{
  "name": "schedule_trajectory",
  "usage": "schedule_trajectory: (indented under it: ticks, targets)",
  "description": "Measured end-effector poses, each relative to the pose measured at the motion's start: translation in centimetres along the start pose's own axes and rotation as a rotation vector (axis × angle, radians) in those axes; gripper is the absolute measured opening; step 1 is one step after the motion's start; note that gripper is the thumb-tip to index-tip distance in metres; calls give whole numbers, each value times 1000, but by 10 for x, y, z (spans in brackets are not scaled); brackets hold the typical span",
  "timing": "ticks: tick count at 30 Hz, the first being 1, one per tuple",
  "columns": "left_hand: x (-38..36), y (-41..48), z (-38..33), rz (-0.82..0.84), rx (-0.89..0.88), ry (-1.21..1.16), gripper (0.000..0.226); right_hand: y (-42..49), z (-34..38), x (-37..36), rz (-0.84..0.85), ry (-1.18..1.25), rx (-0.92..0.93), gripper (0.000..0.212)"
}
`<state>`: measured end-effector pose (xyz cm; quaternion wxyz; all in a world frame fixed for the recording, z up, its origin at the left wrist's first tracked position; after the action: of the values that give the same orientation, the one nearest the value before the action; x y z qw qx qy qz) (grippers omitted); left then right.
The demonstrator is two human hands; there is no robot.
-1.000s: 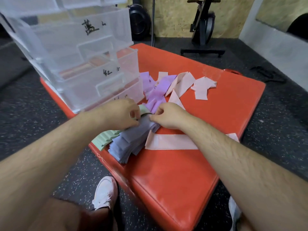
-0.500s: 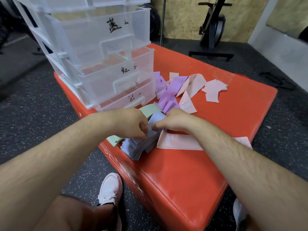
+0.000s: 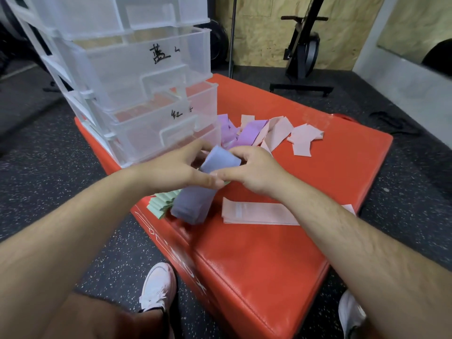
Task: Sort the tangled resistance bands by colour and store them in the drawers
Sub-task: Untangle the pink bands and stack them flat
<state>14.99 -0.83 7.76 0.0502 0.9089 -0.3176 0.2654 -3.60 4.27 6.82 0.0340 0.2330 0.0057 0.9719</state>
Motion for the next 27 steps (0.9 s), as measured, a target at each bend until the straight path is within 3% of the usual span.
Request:
schedule_trajectory:
  ticks: [4,10,15,21,25,27]
  targets:
    - [4,-1,-10,-33,-16,-28,68,-8,20,26,-88,159,4,30]
    - [-9,11,-33,-27,51,-383,54,-10,19,78,-259,347,-31,25]
    - [-43,64,-48,-189,106,-650,48,-11,-11,125,-493,371,-176,27]
    - [-120,140,-64,-332,136,-592,53,-6,-85,163,-700,271,-368,23]
    - [-166,178,-60,-389,157,-499,57,-5,-127,179,-759,218,-430,33]
    - [-186,190,-52,-412,183,-428,54,-5,-143,183,-785,163,-474,53]
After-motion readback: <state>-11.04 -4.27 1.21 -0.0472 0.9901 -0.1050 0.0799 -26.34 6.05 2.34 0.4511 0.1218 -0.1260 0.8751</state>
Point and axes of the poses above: each hand's wrist, its own y-axis towards the middle knuckle, its own x-axis out of the back of the hand, z = x × y, the point moved 1 cm from there along y, towards the middle knuckle, and after that the axes turned 6 degrees about -z, right-handed, at the moved point
